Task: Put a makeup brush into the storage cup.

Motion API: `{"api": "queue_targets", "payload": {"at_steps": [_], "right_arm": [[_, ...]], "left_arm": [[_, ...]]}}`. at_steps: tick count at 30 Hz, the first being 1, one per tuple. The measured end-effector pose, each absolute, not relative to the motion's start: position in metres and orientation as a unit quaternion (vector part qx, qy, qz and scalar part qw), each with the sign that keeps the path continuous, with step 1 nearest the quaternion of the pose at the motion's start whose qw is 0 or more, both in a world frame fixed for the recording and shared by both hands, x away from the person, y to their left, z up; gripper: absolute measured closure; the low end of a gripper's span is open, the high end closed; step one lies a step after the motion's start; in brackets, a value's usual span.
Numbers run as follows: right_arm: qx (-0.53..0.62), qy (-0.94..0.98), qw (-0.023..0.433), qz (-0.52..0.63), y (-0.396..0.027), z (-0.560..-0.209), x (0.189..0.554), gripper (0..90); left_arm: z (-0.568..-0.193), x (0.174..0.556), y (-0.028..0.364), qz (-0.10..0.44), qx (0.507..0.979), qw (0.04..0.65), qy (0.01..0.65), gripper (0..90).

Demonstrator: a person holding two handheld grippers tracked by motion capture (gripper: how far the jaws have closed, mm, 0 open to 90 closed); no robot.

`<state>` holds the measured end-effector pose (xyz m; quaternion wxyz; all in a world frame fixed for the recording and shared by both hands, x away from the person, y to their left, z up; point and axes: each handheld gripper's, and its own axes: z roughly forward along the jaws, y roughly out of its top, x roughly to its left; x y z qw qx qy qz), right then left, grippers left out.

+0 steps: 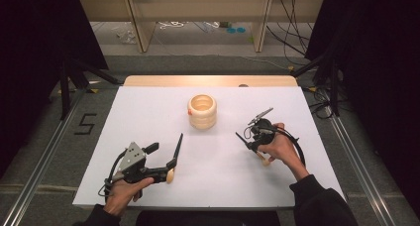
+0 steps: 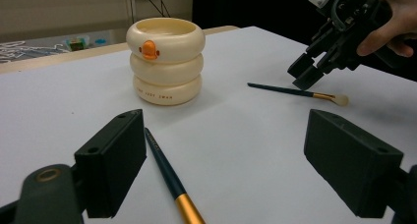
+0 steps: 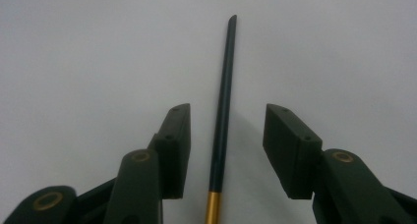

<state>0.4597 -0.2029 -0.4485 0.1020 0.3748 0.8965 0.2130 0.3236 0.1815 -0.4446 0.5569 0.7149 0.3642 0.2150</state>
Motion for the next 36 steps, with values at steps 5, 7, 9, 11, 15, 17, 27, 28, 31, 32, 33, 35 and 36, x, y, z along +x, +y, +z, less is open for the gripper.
{"api": "queue_targets", "payload": {"at_steps": [5, 7, 9, 11, 15, 17, 27, 28, 31, 32, 33, 35, 36], "right_arm": [[0.362, 0.908, 0.092, 0.191, -0.200, -0.450, 0.464, 58.0], [0.359, 0.912, 0.086, 0.177, -0.198, -0.451, 0.468, 59.8], [0.357, 0.915, 0.080, 0.171, -0.197, -0.453, 0.469, 61.4], [0.354, 0.918, 0.076, 0.162, -0.196, -0.454, 0.471, 62.2], [0.351, 0.921, 0.075, 0.152, -0.194, -0.454, 0.473, 63.9], [0.348, 0.923, 0.074, 0.146, -0.193, -0.455, 0.474, 65.6], [0.340, 0.931, 0.052, 0.122, -0.188, -0.455, 0.478, 74.7], [0.337, 0.932, 0.051, 0.120, -0.188, -0.455, 0.479, 75.5], [0.334, 0.935, 0.043, 0.110, -0.185, -0.455, 0.483, 77.6], [0.333, 0.936, 0.038, 0.104, -0.185, -0.454, 0.485, 78.4], [0.333, 0.937, 0.034, 0.099, -0.184, -0.454, 0.486, 79.3], [0.337, 0.937, 0.026, 0.087, -0.182, -0.454, 0.490, 80.6], [0.337, 0.937, 0.026, 0.087, -0.182, -0.454, 0.490, 80.6]], "left_arm": [[-0.445, 0.323, 0.181, 0.212, 0.711, 0.557, 0.372, 15.9], [-0.445, 0.323, 0.181, 0.211, 0.711, 0.558, 0.372, 15.9], [-0.444, 0.323, 0.182, 0.214, 0.715, 0.556, 0.366, 15.9], [-0.444, 0.323, 0.181, 0.211, 0.712, 0.558, 0.372, 16.0], [-0.444, 0.323, 0.182, 0.211, 0.713, 0.557, 0.370, 16.0], [-0.444, 0.324, 0.182, 0.211, 0.712, 0.558, 0.370, 16.0], [-0.444, 0.324, 0.182, 0.209, 0.713, 0.558, 0.371, 16.1], [-0.444, 0.324, 0.182, 0.210, 0.713, 0.557, 0.369, 16.1], [-0.444, 0.323, 0.182, 0.207, 0.712, 0.558, 0.372, 16.2], [-0.444, 0.323, 0.182, 0.208, 0.710, 0.558, 0.375, 16.2], [-0.444, 0.324, 0.183, 0.211, 0.713, 0.557, 0.369, 16.2], [-0.444, 0.324, 0.183, 0.210, 0.713, 0.557, 0.370, 16.2], [-0.444, 0.324, 0.183, 0.210, 0.713, 0.557, 0.370, 16.2]]}}
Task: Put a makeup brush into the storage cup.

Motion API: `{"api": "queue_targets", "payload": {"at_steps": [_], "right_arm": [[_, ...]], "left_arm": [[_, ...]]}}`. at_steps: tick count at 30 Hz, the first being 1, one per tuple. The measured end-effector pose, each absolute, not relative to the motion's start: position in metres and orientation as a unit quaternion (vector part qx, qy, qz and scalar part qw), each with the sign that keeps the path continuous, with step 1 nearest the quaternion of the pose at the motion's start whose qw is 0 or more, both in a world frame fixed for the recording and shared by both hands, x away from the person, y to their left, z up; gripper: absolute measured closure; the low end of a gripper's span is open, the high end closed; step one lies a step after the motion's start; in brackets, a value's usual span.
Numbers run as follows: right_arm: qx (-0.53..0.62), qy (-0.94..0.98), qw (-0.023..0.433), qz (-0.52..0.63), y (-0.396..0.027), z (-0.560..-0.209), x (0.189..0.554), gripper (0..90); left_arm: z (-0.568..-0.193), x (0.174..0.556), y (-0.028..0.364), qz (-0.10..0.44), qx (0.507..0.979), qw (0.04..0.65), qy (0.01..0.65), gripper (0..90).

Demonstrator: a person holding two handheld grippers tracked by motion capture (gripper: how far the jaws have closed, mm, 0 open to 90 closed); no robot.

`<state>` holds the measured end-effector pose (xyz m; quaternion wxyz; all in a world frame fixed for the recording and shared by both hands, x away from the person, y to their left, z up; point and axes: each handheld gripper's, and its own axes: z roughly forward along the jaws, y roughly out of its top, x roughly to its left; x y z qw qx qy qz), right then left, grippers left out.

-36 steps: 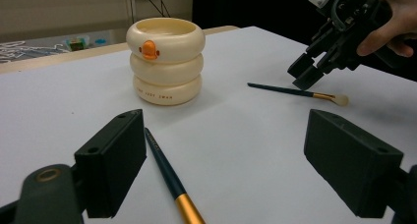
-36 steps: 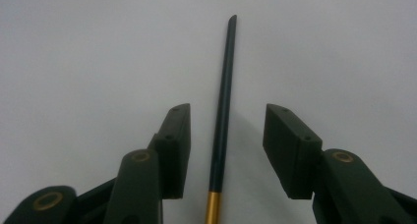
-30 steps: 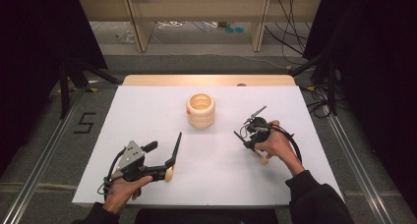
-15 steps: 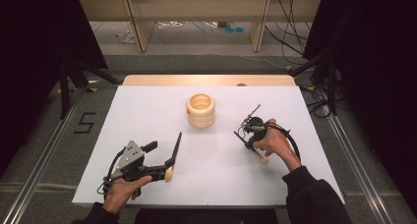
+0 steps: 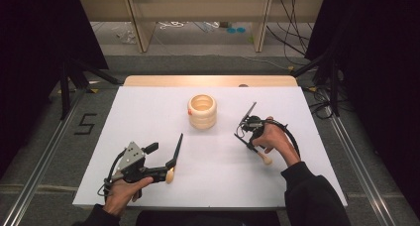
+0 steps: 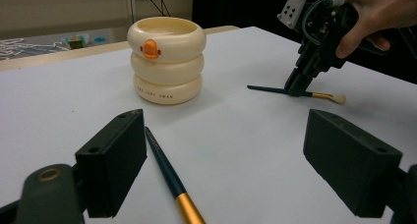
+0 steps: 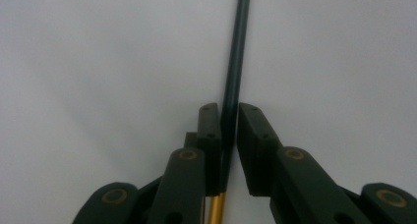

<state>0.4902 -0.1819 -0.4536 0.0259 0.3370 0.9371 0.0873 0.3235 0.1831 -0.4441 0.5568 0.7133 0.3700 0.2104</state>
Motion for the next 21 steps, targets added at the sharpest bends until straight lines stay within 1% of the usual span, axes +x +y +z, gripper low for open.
{"api": "queue_targets", "payload": {"at_steps": [5, 6, 9, 10, 12, 17, 21], "right_arm": [[0.351, 0.934, 0.008, 0.066, -0.177, -0.452, 0.493, 81.5], [0.342, 0.937, 0.014, 0.065, -0.177, -0.453, 0.494, 81.5], [0.345, 0.937, 0.012, 0.057, -0.176, -0.452, 0.495, 81.6], [0.332, 0.941, 0.020, 0.056, -0.175, -0.453, 0.496, 81.7], [0.345, 0.938, 0.013, 0.045, -0.172, -0.452, 0.495, 81.8], [0.323, 0.945, 0.031, 0.026, -0.164, -0.452, 0.493, 83.2], [0.317, 0.948, 0.031, 0.030, -0.163, -0.450, 0.493, 83.4]], "left_arm": [[-0.444, 0.323, 0.183, 0.210, 0.714, 0.556, 0.371, 16.3], [-0.444, 0.324, 0.183, 0.211, 0.714, 0.556, 0.370, 16.3], [-0.444, 0.324, 0.183, 0.212, 0.713, 0.556, 0.371, 16.4], [-0.444, 0.324, 0.183, 0.212, 0.713, 0.556, 0.371, 16.3], [-0.444, 0.324, 0.183, 0.212, 0.712, 0.556, 0.371, 16.3], [-0.444, 0.324, 0.183, 0.213, 0.713, 0.556, 0.371, 16.4], [-0.443, 0.324, 0.184, 0.213, 0.712, 0.557, 0.371, 16.4]]}}
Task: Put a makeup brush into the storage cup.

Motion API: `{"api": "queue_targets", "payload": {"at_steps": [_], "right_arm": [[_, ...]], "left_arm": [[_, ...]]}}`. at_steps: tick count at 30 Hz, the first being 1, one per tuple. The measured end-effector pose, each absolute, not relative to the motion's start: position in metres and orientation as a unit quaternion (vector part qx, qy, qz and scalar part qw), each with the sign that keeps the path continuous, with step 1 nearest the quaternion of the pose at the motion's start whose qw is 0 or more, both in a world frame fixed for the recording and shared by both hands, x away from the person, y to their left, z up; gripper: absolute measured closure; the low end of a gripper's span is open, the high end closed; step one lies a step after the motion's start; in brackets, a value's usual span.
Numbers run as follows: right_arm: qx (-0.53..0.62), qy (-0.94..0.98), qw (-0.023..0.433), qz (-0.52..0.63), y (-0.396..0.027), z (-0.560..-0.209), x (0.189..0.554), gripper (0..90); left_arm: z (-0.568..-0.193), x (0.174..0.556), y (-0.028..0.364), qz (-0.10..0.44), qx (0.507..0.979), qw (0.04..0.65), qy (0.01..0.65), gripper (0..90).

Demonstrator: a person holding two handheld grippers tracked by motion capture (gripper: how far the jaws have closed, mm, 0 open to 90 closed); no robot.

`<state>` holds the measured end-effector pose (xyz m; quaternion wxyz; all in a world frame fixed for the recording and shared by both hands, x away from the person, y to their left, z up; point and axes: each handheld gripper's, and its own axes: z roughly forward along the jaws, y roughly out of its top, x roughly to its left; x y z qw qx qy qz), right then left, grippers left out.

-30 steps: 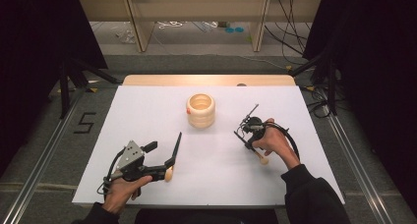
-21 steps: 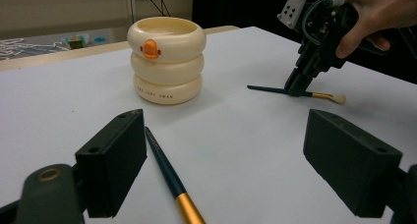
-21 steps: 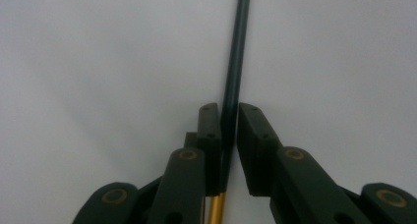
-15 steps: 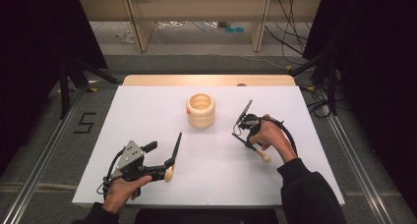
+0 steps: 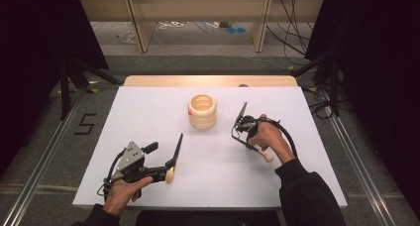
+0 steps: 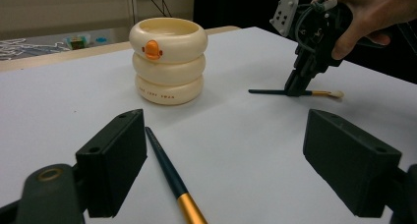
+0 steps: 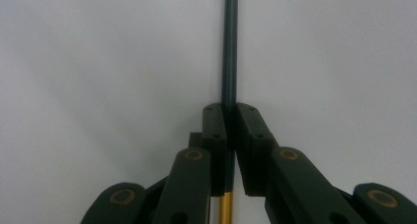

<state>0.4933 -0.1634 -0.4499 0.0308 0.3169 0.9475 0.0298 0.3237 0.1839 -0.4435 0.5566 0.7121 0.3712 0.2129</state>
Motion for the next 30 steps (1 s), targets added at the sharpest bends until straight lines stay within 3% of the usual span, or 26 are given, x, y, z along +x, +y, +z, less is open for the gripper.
{"api": "queue_targets", "payload": {"at_steps": [20, 30], "right_arm": [[0.288, 0.944, 0.065, 0.148, -0.173, -0.411, 0.488, 83.5], [0.268, 0.945, 0.060, 0.177, -0.166, -0.399, 0.478, 83.5]], "left_arm": [[-0.443, 0.324, 0.184, 0.213, 0.711, 0.558, 0.371, 16.4], [-0.444, 0.323, 0.182, 0.209, 0.710, 0.557, 0.377, 16.4]]}}
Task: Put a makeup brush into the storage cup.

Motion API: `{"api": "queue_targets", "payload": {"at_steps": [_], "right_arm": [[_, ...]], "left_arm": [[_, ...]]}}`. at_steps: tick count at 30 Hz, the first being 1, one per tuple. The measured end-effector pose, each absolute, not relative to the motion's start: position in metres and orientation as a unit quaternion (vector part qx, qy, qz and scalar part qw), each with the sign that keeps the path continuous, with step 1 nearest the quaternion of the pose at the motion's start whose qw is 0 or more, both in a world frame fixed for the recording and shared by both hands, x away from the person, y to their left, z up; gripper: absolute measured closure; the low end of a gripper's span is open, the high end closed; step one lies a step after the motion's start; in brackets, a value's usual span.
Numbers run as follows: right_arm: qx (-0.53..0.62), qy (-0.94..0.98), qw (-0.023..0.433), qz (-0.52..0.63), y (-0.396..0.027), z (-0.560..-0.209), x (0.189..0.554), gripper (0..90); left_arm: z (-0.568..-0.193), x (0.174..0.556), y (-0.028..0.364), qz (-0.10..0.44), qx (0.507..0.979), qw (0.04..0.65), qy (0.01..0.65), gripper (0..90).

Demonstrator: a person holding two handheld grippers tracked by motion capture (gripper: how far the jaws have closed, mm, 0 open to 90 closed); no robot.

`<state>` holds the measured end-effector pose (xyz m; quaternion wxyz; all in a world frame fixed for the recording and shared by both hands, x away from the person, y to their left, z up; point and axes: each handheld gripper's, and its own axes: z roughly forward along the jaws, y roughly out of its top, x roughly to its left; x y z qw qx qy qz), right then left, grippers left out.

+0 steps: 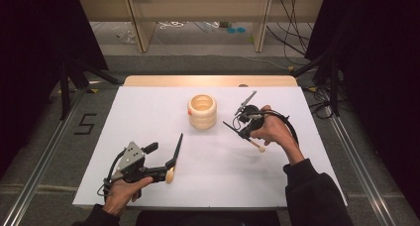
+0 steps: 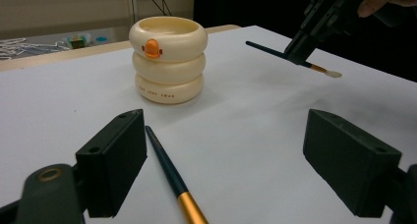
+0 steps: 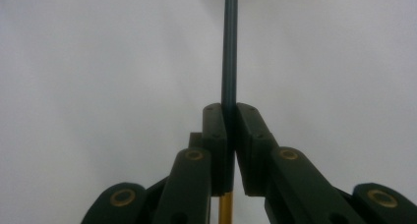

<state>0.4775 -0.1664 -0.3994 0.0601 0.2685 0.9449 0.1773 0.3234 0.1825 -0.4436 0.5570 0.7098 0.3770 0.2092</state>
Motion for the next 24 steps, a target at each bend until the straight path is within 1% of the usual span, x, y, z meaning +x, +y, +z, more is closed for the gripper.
{"api": "queue_targets", "payload": {"at_steps": [4, 10, 16, 21, 24], "right_arm": [[0.247, 0.952, 0.060, 0.169, -0.161, -0.400, 0.472, 83.5], [0.190, 0.968, 0.046, 0.159, -0.152, -0.399, 0.457, 83.5], [0.145, 0.976, 0.047, 0.152, -0.141, -0.398, 0.443, 83.5], [0.124, 0.980, 0.043, 0.150, -0.135, -0.397, 0.435, 83.5], [0.100, 0.985, 0.048, 0.132, -0.132, -0.400, 0.430, 83.5]], "left_arm": [[-0.444, 0.324, 0.183, 0.210, 0.717, 0.553, 0.369, 16.4], [-0.446, 0.324, 0.180, 0.202, 0.725, 0.548, 0.364, 16.4], [-0.447, 0.325, 0.178, 0.197, 0.743, 0.537, 0.348, 16.5], [-0.446, 0.325, 0.177, 0.193, 0.746, 0.535, 0.346, 17.0], [-0.446, 0.326, 0.177, 0.184, 0.751, 0.533, 0.343, 17.0]]}}
